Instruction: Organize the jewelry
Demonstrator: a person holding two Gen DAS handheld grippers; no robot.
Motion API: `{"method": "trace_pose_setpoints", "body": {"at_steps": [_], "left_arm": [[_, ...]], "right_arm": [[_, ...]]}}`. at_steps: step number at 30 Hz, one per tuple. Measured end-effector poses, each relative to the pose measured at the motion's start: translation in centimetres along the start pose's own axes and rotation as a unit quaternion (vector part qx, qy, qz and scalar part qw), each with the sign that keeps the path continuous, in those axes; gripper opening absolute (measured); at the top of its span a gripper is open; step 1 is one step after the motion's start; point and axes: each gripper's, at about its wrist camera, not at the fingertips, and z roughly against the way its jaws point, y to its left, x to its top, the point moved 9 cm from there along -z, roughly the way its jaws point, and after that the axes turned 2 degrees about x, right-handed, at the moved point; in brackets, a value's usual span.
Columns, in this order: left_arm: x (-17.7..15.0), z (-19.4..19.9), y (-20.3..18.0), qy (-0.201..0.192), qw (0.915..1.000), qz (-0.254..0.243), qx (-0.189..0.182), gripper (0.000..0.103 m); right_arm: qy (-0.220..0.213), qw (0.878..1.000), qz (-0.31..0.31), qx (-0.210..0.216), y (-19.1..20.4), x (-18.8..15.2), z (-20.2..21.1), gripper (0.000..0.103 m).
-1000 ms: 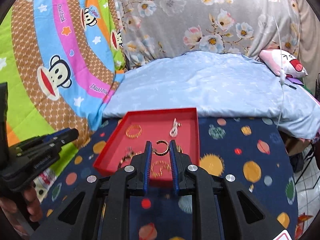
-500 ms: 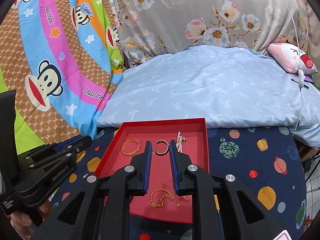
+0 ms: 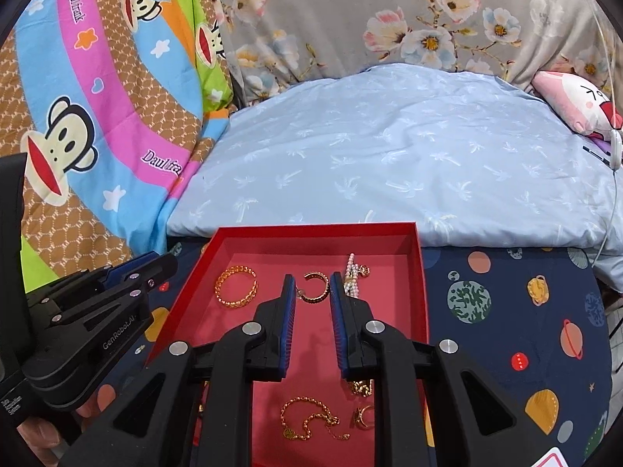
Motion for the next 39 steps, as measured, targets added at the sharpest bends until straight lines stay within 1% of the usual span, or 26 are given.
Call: {"method": "trace_pose_setpoints", "body": {"at_steps": [16, 31, 32, 36, 39], "left_arm": [[-0.5, -2.6, -0.3, 0.015, 0.9999, -0.005, 0.004, 0.016], [-0.7, -3.4, -0.5, 0.018, 0.9998, -0.004, 0.008, 0.017], [-0.8, -3.5, -0.5, 0.018, 0.9998, -0.005, 0.009, 0.017], [-0.8, -3.5, -0.4, 0.017, 0.9997, 0.001, 0.014, 0.033], [-0.8, -3.4, -0.3, 0.015, 0.9998, 0.001, 0.016, 0.035]], "right_arm": [[0.025, 0.999, 0.02, -0.023, 0.0, -0.7, -3.4, 0.017], [0.031, 0.999, 0.03, -0.031, 0.2, -1.1, -4.5, 0.018], [0.031, 0.999, 0.031, -0.032, 0.2, -1.1, -4.5, 0.018], [0.029, 0.999, 0.032, -0.033, 0.3, -1.1, -4.5, 0.019], [0.029, 0.999, 0.032, -0.032, 0.3, -1.1, -4.4, 0.02]]}}
